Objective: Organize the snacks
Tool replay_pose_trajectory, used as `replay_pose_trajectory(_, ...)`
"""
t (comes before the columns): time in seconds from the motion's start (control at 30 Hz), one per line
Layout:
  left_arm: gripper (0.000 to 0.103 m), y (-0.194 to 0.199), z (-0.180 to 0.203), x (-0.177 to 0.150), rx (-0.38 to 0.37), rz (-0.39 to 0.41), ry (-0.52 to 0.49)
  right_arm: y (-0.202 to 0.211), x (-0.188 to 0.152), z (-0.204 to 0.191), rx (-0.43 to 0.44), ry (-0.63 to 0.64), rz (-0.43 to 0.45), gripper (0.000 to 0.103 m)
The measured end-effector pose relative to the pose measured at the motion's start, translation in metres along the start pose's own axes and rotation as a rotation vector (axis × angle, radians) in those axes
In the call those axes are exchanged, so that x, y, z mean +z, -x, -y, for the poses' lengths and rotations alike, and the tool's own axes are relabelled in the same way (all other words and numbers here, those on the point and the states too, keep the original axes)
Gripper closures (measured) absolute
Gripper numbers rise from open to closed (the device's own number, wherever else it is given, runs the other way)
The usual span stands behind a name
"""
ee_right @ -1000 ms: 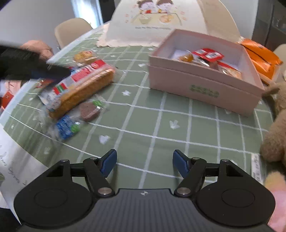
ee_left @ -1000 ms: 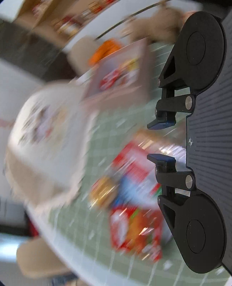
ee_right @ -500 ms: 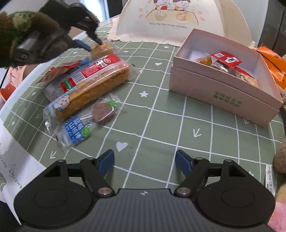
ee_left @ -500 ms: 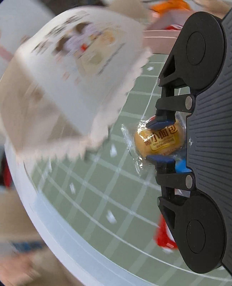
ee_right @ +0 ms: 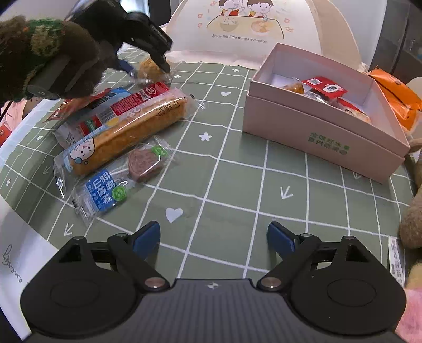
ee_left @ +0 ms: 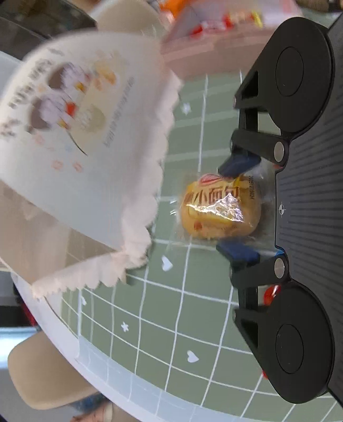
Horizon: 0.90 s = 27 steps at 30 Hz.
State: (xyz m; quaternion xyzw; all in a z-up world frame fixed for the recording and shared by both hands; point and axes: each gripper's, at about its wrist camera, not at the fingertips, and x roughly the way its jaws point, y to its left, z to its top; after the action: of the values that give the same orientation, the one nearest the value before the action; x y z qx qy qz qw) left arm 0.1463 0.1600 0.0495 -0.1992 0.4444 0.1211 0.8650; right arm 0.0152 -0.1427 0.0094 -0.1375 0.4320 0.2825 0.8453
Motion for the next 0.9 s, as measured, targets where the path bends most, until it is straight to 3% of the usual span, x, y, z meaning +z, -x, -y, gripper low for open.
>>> replay_pose_trajectory(0.13, 0.058, 0.059, 0.013, -0.021, -0.138, 0.08, -0.009, 0.006, 0.004, 0.0, 0.089, -0.026, 0.029, 0.014)
replay_pose_trajectory(0.23, 0.061, 0.103, 0.013, -0.05, -0.22, 0.096, 0.002, 0.006, 0.017, -0.009, 0.151, -0.027, 0.062, 0.014)
replay_pose_trajectory(0.47, 0.062, 0.149, -0.006, -0.102, -0.228, 0.087, 0.045, -0.037, 0.053, -0.044, 0.139, 0.05, 0.078, 0.014)
replay_pose_trajectory(0.53, 0.062, 0.154, -0.005, -0.113, -0.245, 0.058, 0.019, -0.042, 0.057, -0.05, 0.147, 0.091, 0.086, 0.02)
replay_pose_trajectory(0.57, 0.063, 0.156, -0.003, -0.118, -0.256, 0.042, 0.006, -0.04, 0.058, -0.049, 0.153, 0.101, 0.084, 0.029)
replay_pose_trajectory(0.63, 0.063, 0.157, 0.004, -0.129, -0.288, 0.002, -0.031, -0.034, 0.056, -0.041, 0.167, 0.093, 0.069, 0.038)
replay_pose_trajectory(0.73, 0.064, 0.15, 0.018, -0.145, -0.331, -0.064, -0.09, -0.02, 0.041, -0.013, 0.14, 0.075, 0.049, 0.04)
replay_pose_trajectory(0.9, 0.068, 0.126, 0.047, -0.167, -0.354, -0.174, -0.173, 0.002, 0.009, 0.042, -0.01, 0.018, 0.013, 0.042)
